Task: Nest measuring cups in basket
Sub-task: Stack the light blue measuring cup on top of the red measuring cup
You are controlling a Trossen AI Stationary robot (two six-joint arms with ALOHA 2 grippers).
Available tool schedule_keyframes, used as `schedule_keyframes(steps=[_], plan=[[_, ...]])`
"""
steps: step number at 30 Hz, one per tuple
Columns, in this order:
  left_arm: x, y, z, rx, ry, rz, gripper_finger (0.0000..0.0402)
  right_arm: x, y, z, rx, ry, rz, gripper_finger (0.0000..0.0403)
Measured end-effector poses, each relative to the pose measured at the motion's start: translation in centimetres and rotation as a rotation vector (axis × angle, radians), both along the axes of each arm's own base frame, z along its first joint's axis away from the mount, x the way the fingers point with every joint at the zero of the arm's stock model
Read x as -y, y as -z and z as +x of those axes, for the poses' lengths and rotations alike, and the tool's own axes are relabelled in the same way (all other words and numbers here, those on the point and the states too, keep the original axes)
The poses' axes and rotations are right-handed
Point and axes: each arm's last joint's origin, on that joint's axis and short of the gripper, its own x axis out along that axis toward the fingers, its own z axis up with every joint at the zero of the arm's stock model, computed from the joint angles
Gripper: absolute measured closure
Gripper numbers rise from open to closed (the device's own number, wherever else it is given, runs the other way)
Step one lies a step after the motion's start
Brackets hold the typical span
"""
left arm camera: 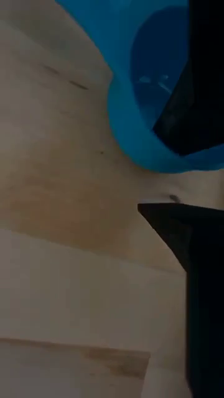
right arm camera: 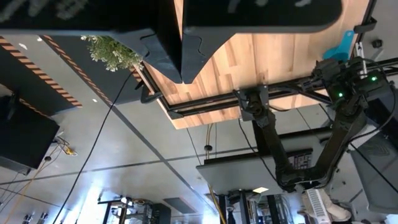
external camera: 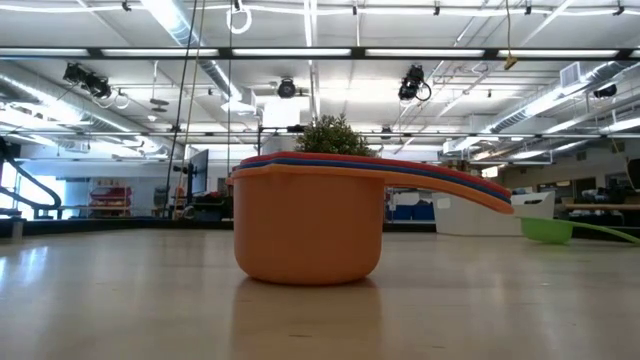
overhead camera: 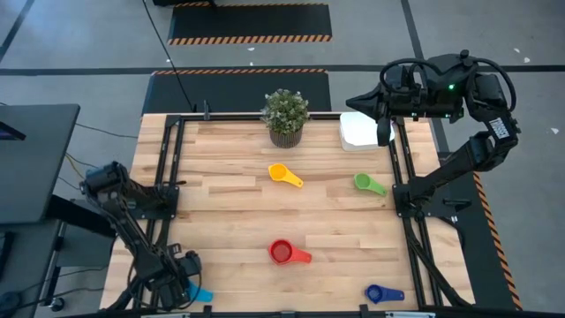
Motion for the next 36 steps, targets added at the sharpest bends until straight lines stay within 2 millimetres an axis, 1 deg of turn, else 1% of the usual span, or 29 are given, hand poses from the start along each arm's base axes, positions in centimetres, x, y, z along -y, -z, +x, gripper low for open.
schedule_keyframes(steps=[3,7,8,13,16,20,22,25,28,31,34,36], plan=[[0.1,0.3,0.0,-0.004,0.000,0.011,0.0315,0.0,0.0,0.0,0.000,0.000,0.000,0.0398],[0.0,0.3,0.2,-0.003,-0.015,0.008,0.0381,0.0,0.0,0.0,0.000,0.000,0.000,0.0398],[0.0,0.3,0.3,-0.004,-0.024,0.003,0.0388,0.0,0.0,0.0,0.000,0.000,0.000,0.0398],[-0.2,-0.1,1.3,0.000,-0.075,-0.005,0.0390,0.0,0.0,0.0,0.000,-0.001,0.000,0.0398],[-0.3,-1.1,2.4,0.001,-0.105,-0.005,0.0390,0.0,0.0,0.0,-0.003,-0.003,-0.008,0.0398],[-0.3,-3.6,4.5,0.007,-0.100,-0.012,0.0391,0.0,0.1,-0.2,-0.019,-0.011,-0.031,0.0398],[-0.7,-5.5,6.0,0.012,-0.115,-0.009,0.0391,0.0,0.2,-0.6,-0.038,-0.013,-0.036,0.0398],[-1.3,-9.0,8.4,0.045,-0.093,-0.028,0.0391,0.0,0.5,-1.0,-0.079,-0.013,-0.031,0.0398],[-3.0,-12.2,10.8,0.073,-0.083,-0.035,0.0391,-0.1,1.3,-1.3,-0.168,-0.022,-0.044,0.0398],[-5.5,-14.7,13.0,0.113,-0.079,-0.037,0.0392,-0.2,2.3,-1.9,-0.301,-0.085,-0.067,0.0398],[-8.1,-16.4,14.9,0.150,-0.071,-0.031,0.0392,-0.4,3.2,-2.5,-0.413,-0.169,-0.055,0.0398],[-9.7,-17.0,15.9,0.177,-0.064,-0.027,0.0392,-0.6,3.5,-2.7,-0.453,-0.219,-0.035,0.0398]])
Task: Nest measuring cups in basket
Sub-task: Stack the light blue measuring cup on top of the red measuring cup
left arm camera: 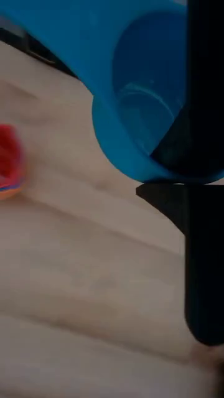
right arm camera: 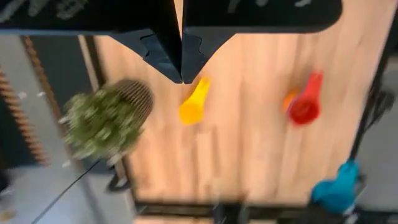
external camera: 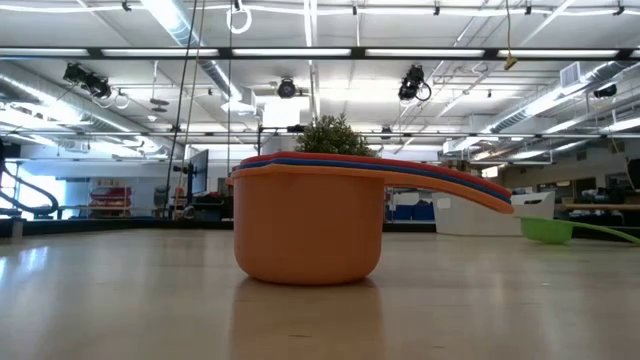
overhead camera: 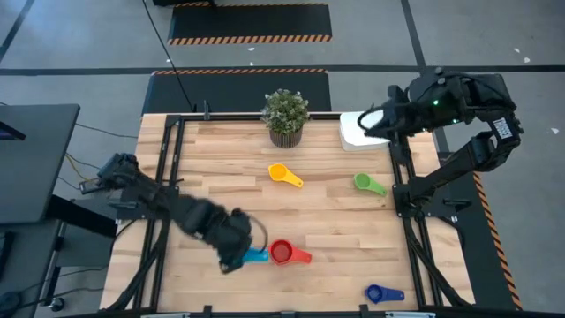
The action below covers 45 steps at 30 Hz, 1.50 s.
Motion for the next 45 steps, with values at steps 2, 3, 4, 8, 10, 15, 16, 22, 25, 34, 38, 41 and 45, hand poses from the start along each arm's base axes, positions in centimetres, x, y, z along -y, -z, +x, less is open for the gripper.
schedule_keyframes(steps=[2,3,4,8,10,15,16,22,25,34,38,41,45], plan=[[-1.4,-0.3,0.8,0.018,0.005,0.009,0.0392,-0.2,0.1,0.0,0.008,-0.054,0.019,0.0398],[-2.1,-0.4,1.2,0.024,0.000,0.012,0.0392,-0.3,0.1,0.0,0.008,-0.091,0.030,0.0398],[-2.6,-0.3,1.7,0.029,-0.002,0.016,0.0392,-0.4,0.1,0.0,0.009,-0.128,0.045,0.0398],[-3.7,0.8,3.4,0.036,0.019,0.016,0.0392,-1.1,0.1,-0.1,0.009,-0.237,0.117,0.0398],[-3.7,1.5,4.2,0.039,0.047,0.008,0.0392,-1.4,0.1,0.0,0.009,-0.278,0.141,0.0398],[-3.7,3.8,6.5,0.040,0.110,0.006,0.0392,-2.1,0.0,-0.1,0.008,-0.366,0.193,0.0398],[-3.7,4.2,6.8,0.039,0.108,0.007,0.0392,-2.2,0.0,-0.1,0.007,-0.373,0.194,0.0398],[-4.2,5.9,9.1,0.095,0.081,-0.001,0.0392,-2.2,0.1,0.0,0.000,-0.299,0.158,0.0398],[-4.0,6.4,10.1,0.157,0.076,-0.014,0.0392,-2.2,0.1,0.0,-0.001,-0.289,0.158,0.0398],[-2.4,9.8,11.4,0.100,0.113,-0.027,0.0392,-2.2,0.1,0.0,-0.001,-0.289,0.158,0.0398],[-1.9,11.0,11.6,0.072,0.136,-0.026,0.0392,-2.2,0.1,0.0,-0.001,-0.289,0.158,0.0398],[-1.9,11.2,11.7,0.072,0.139,-0.019,0.0392,-2.2,0.1,0.0,0.000,-0.289,0.158,0.0398],[-2.1,11.5,11.9,0.078,0.137,-0.001,0.0392,-2.2,0.1,0.0,0.000,-0.289,0.158,0.0398]])
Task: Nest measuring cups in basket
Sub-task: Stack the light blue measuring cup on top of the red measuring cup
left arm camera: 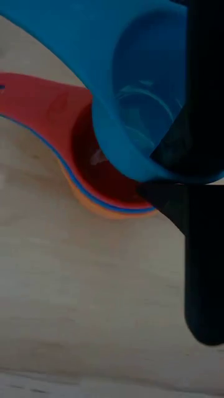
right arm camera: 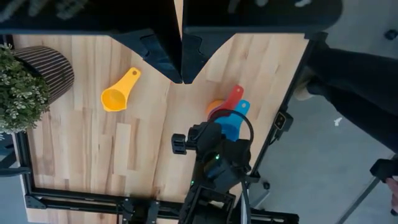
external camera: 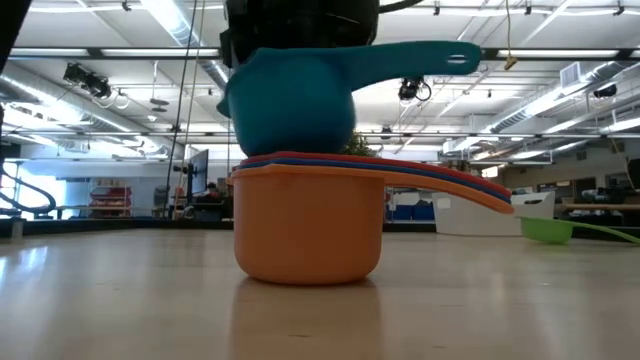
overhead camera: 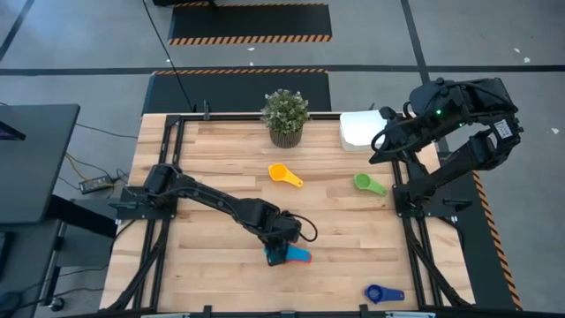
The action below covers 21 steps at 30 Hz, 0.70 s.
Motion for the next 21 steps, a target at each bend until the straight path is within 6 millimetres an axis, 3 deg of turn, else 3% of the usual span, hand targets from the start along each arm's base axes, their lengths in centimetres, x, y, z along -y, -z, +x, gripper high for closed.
schedule_keyframes(steps=[10,21], plan=[[0.1,1.3,0.3,-0.026,0.017,0.005,0.0389,0.0,0.0,0.0,0.000,0.000,0.000,0.0398],[-0.8,0.7,0.5,-0.036,0.053,-0.102,0.0331,0.0,0.0,0.0,0.000,0.000,0.000,0.0398]])
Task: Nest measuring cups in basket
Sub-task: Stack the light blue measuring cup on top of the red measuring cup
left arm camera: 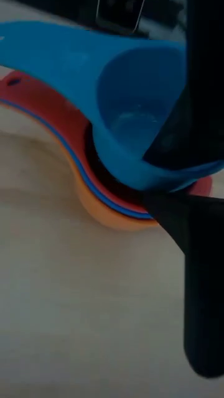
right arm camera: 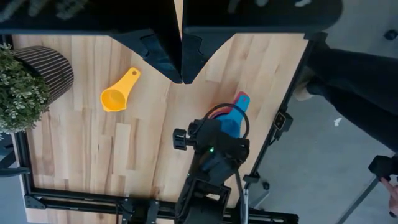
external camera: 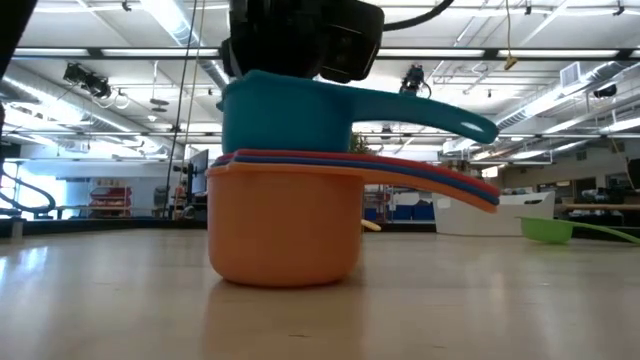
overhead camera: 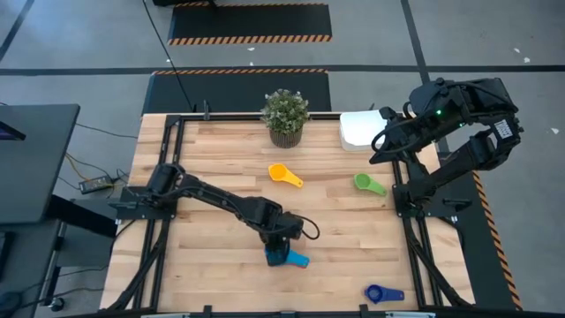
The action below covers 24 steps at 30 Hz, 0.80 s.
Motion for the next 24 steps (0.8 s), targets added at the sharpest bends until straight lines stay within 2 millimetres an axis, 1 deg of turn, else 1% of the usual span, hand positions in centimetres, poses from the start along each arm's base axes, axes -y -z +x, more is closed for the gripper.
schedule_keyframes(steps=[5,8,13,19,21,24], plan=[[-1.1,-0.5,0.2,-0.017,0.001,-0.098,0.0327,0.0,0.0,0.0,0.000,0.000,0.000,0.0398],[-1.6,-0.7,0.3,-0.008,-0.012,-0.094,0.0327,0.0,0.0,0.0,0.000,0.000,0.000,0.0398],[-1.8,-0.7,0.3,0.013,-0.006,-0.039,0.0329,0.0,0.0,0.0,0.000,0.000,0.000,0.0398],[-1.8,-0.9,0.3,0.014,-0.030,-0.041,0.0348,0.0,0.0,0.0,0.000,0.001,-0.001,0.0398],[-1.8,-1.5,0.3,0.028,-0.024,-0.042,0.0364,0.0,0.0,0.0,0.000,0.001,-0.002,0.0398],[-1.4,-3.7,0.6,0.091,0.018,-0.044,0.0393,0.0,0.0,0.0,0.004,-0.008,-0.013,0.0398]])
